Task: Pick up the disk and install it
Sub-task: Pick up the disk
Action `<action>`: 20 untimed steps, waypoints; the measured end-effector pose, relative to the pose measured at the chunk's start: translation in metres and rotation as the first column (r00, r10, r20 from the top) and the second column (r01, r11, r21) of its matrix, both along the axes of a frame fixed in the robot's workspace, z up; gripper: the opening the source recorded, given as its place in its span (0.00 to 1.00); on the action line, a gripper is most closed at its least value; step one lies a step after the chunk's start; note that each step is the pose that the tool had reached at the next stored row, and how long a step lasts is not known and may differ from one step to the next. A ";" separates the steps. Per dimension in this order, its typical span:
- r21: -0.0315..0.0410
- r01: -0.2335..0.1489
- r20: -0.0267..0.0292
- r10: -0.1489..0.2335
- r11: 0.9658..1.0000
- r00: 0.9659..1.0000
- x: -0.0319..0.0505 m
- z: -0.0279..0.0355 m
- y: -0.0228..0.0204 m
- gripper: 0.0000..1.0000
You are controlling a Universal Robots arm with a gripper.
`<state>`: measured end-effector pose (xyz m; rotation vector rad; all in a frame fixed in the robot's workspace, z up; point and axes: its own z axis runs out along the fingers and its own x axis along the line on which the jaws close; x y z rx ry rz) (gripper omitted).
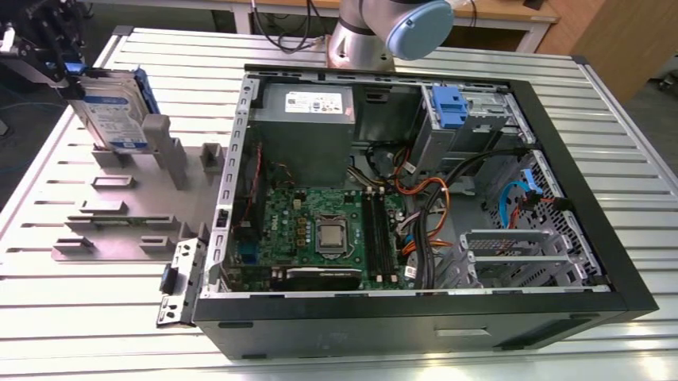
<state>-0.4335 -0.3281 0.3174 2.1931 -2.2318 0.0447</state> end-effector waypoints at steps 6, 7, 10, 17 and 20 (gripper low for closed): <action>0.000 0.000 0.000 0.000 1.000 1.000 0.0000 0.0019 0.0000 0.36; 0.000 0.000 0.000 0.000 1.000 1.000 -0.0001 0.0023 0.0000 0.36; 0.000 0.000 0.000 0.000 1.000 1.000 0.0000 0.0040 0.0000 0.36; 0.000 0.000 0.000 0.000 1.000 1.000 0.0000 0.0078 0.0000 0.36; 0.000 0.000 0.000 0.000 1.000 1.000 0.0000 0.0093 0.0000 0.36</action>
